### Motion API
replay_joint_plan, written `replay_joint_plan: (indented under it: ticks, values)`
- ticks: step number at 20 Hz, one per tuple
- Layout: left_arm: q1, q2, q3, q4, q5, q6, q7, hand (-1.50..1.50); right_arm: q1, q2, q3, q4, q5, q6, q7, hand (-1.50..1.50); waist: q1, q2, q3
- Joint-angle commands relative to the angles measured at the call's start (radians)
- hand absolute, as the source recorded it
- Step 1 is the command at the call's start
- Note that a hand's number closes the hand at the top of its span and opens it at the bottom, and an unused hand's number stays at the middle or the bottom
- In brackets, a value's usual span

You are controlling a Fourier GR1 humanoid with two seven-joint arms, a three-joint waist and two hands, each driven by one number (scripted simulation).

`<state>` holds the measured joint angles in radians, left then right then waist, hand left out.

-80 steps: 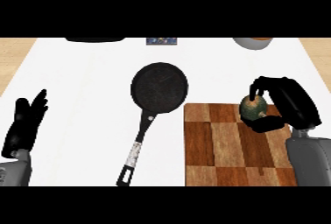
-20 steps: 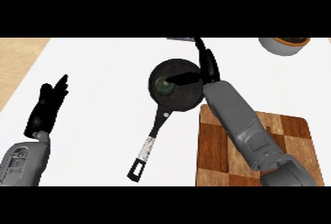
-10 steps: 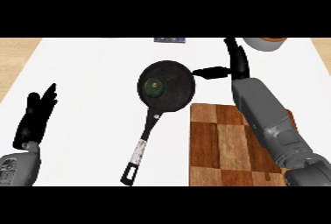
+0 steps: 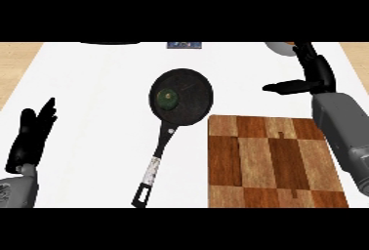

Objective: Pick the squash from the cutting board and place it in the pan

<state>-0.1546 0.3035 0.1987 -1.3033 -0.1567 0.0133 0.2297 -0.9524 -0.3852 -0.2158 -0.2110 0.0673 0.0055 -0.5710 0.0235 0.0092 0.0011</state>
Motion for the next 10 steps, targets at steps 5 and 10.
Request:
replay_joint_plan:
  ticks: [5,10]
  values:
    - [-0.004,-0.005,-0.002,-0.045,-0.003,-0.002,0.057,0.0,0.085,-0.101,0.01,-0.02,0.017,0.145,-0.07,-1.5,-0.006,-0.003,0.0]
    - [0.018,-0.021,0.004,0.005,0.001,-0.003,-0.031,0.0,0.057,-0.233,-0.006,0.012,0.019,0.249,-0.05,-1.5,0.0,0.0,0.0]
